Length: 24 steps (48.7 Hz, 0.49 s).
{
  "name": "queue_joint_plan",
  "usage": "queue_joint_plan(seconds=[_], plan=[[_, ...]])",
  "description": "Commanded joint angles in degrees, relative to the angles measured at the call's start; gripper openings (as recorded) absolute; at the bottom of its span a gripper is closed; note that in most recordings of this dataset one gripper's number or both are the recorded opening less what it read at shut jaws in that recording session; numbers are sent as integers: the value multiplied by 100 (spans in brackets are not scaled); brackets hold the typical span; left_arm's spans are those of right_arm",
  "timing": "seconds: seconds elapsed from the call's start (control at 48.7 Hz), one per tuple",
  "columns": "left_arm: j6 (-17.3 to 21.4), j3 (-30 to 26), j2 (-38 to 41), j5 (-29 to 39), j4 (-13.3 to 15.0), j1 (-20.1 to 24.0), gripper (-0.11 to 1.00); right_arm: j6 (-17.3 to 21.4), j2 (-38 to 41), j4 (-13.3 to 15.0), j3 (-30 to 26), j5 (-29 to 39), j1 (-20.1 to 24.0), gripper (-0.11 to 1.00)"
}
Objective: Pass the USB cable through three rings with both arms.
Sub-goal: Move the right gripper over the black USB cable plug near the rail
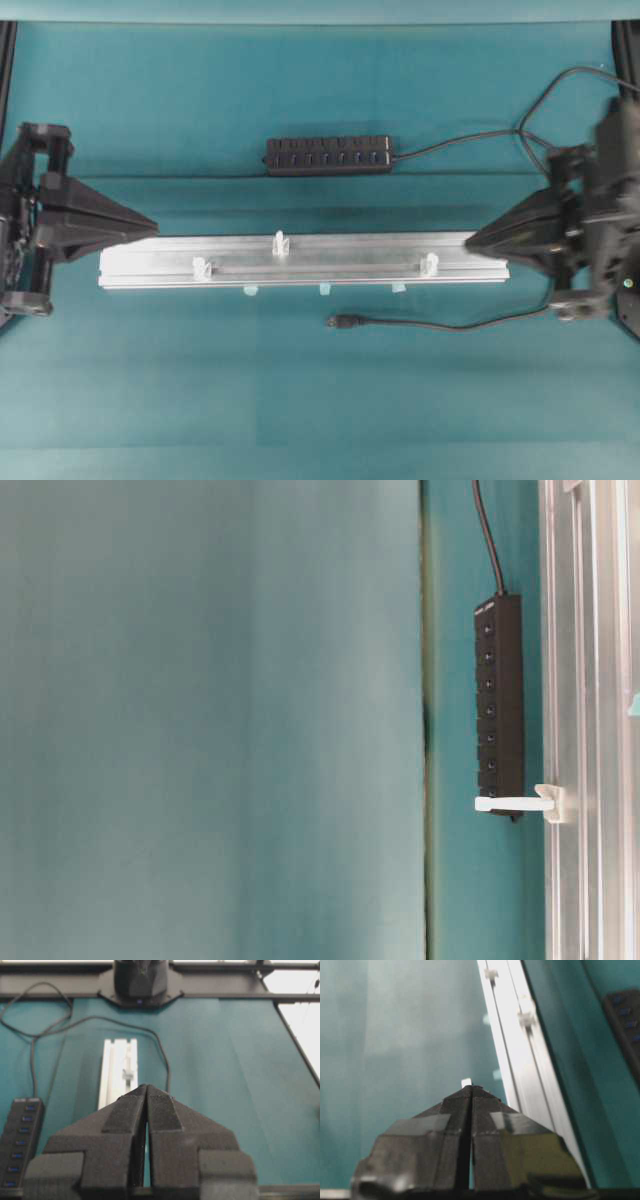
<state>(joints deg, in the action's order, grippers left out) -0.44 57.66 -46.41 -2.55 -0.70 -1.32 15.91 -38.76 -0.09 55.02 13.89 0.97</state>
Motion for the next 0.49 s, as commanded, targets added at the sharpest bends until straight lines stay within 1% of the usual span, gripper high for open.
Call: queue_joint_plan(seconds=[0.0, 0.329, 0.473], plan=[[9, -167, 97, 9, -9, -9, 2, 114, 352, -18, -325, 229, 53, -10], [18, -193, 202, 105, -18, -9, 2, 149, 1591, -18, -1204, 1529, 176, -10], [9, -202, 202, 167, -9, 0, 2, 149, 2162, 0, -1775, 2215, 229, -10]])
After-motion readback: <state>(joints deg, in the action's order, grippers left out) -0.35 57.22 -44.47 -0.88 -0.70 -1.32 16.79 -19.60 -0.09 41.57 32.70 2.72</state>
